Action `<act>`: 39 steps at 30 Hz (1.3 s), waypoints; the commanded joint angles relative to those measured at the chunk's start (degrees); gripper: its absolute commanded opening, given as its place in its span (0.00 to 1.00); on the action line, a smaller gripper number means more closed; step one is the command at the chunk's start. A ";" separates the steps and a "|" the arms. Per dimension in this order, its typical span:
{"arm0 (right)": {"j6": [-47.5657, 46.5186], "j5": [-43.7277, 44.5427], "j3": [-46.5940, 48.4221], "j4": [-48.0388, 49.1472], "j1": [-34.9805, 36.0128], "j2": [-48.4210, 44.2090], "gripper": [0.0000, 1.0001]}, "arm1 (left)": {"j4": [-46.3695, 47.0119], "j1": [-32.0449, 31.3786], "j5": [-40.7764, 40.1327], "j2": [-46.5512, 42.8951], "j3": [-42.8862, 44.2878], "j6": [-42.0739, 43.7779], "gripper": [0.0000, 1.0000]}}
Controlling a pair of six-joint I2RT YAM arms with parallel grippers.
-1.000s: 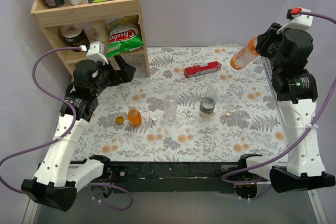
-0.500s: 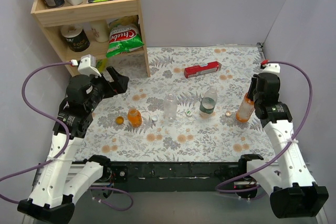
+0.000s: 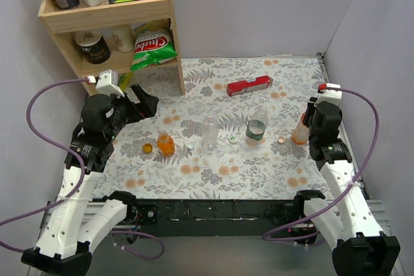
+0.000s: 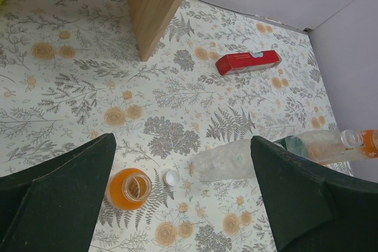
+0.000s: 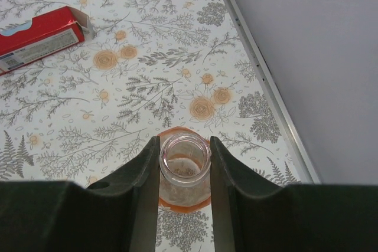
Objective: Unscrew the bottle caps
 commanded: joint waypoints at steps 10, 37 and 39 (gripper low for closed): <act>-0.95 2.22 -1.24 1.85 -0.07 -2.32 0.36 | -0.47 0.17 2.08 -0.41 -0.28 0.82 0.98; -0.24 -0.93 15.45 -4.74 0.02 -2.40 0.92 | 0.84 0.17 1.90 -0.84 0.60 0.20 0.98; 0.72 -1.90 17.22 -7.11 -0.07 -2.93 0.92 | 1.19 0.17 -0.63 -1.55 1.04 0.20 0.98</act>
